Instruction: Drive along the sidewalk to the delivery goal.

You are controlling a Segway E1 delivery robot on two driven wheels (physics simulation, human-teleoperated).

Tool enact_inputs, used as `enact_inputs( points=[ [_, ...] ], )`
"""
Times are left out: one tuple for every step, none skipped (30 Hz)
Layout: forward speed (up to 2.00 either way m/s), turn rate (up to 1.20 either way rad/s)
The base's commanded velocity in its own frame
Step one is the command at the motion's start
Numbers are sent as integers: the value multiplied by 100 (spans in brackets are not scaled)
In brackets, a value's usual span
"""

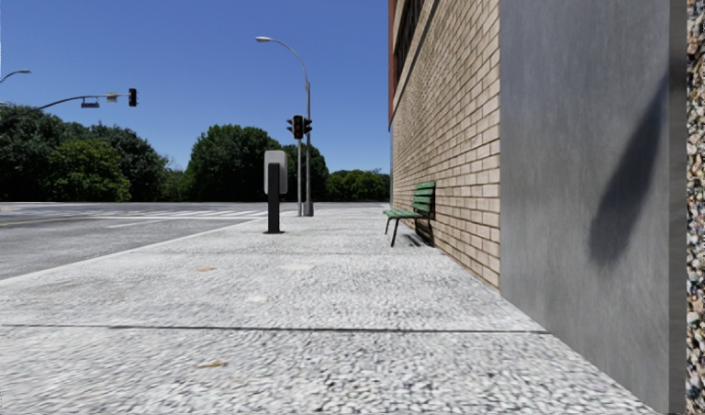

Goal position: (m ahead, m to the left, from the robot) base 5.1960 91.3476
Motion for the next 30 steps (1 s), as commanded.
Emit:
enact_inputs(
  points=[
    [200, 10],
    [200, 10],
    [200, 10],
    [200, 10],
    [200, 12],
    [200, 12],
    [200, 13],
    [200, 16],
    [200, 16],
    [200, 16],
    [200, 16],
    [200, 17],
    [200, 17],
    [200, 17],
    [200, 17],
    [200, 18],
    [200, 19],
    [200, 19],
    [200, 19],
    [200, 20],
    [200, 21],
    [200, 23],
    [200, 27],
    [200, 27],
    [200, 31],
    [200, 32],
    [200, 32],
    [200, 32],
    [200, 32],
    [200, 32]
  ],
)
